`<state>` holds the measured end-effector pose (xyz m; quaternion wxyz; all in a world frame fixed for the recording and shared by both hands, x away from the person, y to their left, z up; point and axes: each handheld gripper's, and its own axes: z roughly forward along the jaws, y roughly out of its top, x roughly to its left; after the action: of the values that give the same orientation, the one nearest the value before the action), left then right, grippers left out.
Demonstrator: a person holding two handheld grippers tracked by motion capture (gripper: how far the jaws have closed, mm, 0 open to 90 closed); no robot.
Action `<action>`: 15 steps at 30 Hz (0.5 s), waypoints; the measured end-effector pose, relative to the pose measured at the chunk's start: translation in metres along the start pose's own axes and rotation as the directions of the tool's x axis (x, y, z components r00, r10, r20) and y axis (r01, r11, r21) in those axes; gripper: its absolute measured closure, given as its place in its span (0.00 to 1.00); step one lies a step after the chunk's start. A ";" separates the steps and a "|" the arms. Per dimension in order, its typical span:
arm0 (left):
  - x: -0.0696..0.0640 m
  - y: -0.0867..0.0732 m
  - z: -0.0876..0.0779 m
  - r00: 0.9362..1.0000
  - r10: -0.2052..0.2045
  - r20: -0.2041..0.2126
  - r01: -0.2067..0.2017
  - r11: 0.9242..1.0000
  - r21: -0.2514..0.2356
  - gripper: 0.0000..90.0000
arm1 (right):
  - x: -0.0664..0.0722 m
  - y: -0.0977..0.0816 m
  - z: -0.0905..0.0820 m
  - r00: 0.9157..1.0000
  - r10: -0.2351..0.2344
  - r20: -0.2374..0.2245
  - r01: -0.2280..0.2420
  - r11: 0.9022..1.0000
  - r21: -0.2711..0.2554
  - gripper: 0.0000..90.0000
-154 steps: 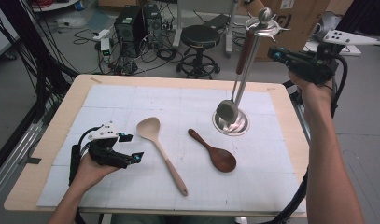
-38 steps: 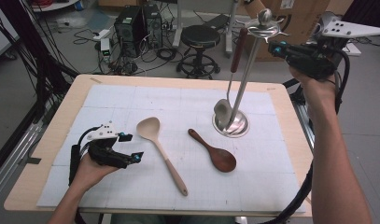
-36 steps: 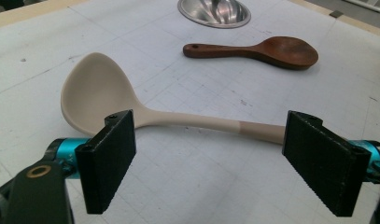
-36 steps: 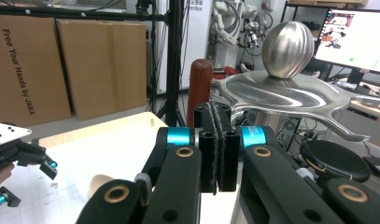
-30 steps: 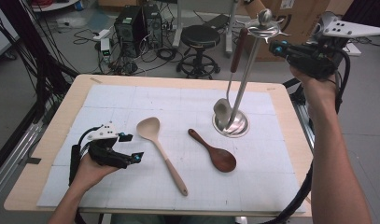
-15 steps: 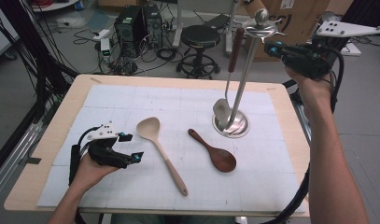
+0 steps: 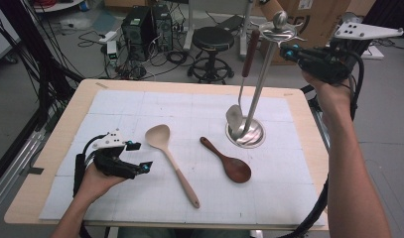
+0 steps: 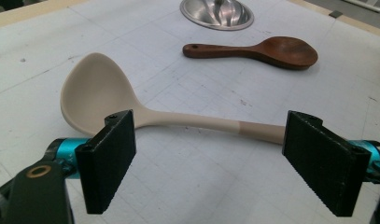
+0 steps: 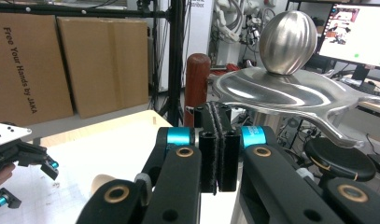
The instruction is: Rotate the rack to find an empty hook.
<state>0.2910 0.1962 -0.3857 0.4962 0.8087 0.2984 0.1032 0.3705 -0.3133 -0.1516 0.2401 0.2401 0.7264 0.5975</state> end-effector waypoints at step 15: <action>0.001 0.000 0.000 1.000 0.000 0.000 0.000 1.000 0.001 0.20 | -0.011 -0.002 -0.016 1.000 0.015 0.010 -0.015 1.000 -0.028 1.00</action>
<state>0.2917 0.1968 -0.3860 0.4957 0.8090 0.2985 0.1030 0.3684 -0.3327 -0.1501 0.2425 0.2452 0.7151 0.6081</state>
